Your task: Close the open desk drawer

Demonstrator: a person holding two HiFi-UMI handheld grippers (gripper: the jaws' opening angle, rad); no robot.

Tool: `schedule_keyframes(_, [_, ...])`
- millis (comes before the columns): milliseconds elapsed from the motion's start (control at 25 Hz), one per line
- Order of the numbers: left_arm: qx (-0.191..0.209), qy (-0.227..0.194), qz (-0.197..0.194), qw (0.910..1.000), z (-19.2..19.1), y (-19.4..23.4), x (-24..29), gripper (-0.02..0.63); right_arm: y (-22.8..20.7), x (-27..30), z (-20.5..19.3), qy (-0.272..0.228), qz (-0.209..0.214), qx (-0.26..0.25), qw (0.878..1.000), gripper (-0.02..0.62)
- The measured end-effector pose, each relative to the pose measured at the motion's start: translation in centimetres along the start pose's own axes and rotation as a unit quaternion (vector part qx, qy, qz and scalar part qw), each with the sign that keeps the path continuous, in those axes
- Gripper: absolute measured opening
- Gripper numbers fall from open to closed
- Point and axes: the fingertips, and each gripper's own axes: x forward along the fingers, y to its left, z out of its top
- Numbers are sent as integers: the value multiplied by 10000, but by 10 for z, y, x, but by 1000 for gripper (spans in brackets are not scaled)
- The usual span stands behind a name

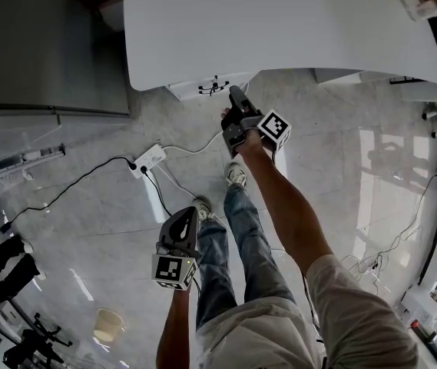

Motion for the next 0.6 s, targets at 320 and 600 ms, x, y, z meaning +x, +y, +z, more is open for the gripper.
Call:
schedule_keyframes(320, [293,-183,-123,9993,25,-10,-23,12,37,-44,-24,136,-22,-537,9985,17])
schedule_keyframes(600, [484,-271,-55,9984,62,-1,-45,12,94,-74,-57,1092,-328,-3162,9418,17])
